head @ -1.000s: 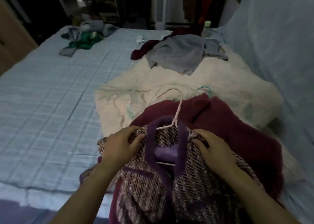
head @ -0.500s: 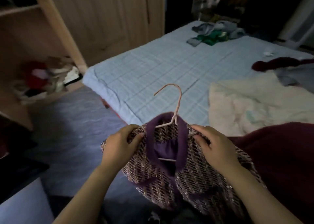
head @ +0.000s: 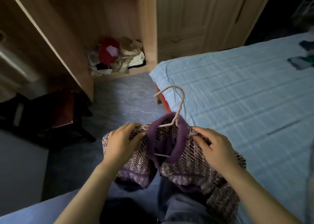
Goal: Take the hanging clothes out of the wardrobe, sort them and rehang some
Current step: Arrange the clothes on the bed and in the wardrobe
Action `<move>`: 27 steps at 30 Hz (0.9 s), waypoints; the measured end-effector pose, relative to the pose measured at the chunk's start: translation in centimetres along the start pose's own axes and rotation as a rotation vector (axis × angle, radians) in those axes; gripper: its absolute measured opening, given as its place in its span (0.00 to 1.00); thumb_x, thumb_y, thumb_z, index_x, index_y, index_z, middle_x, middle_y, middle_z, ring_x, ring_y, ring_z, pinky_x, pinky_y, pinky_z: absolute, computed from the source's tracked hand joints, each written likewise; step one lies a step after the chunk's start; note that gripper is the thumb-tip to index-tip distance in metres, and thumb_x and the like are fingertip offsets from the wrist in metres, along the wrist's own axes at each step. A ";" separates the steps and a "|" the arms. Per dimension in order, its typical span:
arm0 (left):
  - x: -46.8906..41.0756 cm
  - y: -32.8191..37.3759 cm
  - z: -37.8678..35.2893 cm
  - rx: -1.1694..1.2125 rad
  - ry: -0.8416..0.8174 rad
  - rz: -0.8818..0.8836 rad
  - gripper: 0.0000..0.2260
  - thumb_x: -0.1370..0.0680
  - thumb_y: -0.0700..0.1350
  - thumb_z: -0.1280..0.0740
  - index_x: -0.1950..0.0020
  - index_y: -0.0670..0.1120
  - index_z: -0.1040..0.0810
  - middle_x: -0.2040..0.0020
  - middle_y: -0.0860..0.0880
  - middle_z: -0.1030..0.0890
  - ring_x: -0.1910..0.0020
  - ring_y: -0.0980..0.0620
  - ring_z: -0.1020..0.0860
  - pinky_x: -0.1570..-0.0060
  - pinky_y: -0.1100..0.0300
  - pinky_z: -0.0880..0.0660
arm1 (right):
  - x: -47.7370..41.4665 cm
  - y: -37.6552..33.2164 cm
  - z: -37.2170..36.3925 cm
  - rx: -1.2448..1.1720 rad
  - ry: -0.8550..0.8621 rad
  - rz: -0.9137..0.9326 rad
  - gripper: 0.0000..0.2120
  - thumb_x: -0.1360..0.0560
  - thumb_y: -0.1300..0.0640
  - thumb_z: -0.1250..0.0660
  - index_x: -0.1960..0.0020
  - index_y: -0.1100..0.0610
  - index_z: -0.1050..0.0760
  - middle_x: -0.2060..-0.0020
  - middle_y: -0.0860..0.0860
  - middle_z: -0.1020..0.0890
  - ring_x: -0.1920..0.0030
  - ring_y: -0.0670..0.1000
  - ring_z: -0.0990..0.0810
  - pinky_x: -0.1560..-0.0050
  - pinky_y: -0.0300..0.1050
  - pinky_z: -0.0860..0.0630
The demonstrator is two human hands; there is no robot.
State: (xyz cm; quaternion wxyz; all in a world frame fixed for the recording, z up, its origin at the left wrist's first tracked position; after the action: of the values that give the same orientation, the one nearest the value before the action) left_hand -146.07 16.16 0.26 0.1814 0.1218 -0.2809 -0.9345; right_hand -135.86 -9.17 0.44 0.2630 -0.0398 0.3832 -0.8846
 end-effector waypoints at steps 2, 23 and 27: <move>-5.3 -1.7 0.6 -0.019 0.013 0.019 0.20 0.29 0.63 0.42 0.48 0.52 0.22 0.53 0.51 0.18 0.52 0.46 0.21 0.51 0.49 0.26 | -6.2 -0.2 -1.6 -0.023 -0.027 0.036 0.16 0.26 0.47 0.37 0.40 0.48 0.23 0.52 0.46 0.17 0.56 0.50 0.19 0.55 0.51 0.21; -56.5 -24.9 19.5 -0.080 0.347 0.159 0.17 0.26 0.61 0.36 0.45 0.52 0.22 0.49 0.52 0.19 0.50 0.48 0.21 0.56 0.55 0.29 | -69.5 -18.6 -18.6 -0.070 -0.072 0.491 0.15 0.25 0.50 0.35 0.38 0.46 0.24 0.44 0.43 0.19 0.45 0.42 0.22 0.46 0.44 0.23; -69.2 -26.7 26.4 -0.077 0.428 0.040 0.20 0.27 0.65 0.41 0.45 0.54 0.23 0.49 0.54 0.19 0.51 0.50 0.21 0.50 0.47 0.25 | -81.6 -24.2 -18.2 -0.089 0.048 0.573 0.15 0.24 0.44 0.38 0.38 0.41 0.26 0.45 0.43 0.19 0.46 0.44 0.21 0.49 0.49 0.22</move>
State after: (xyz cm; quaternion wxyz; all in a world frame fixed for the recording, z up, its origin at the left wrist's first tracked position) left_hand -99.43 77.76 15.22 0.2600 0.3049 -0.2024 -0.8936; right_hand -81.28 56.98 15.32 0.4908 0.0795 0.4233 -0.7574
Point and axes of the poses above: each hand's wrist, its own x-axis away from the middle knuckle, its own z-axis out of the back of the hand, y = z × x, the point moved 2 cm from there along -x, towards the middle knuckle
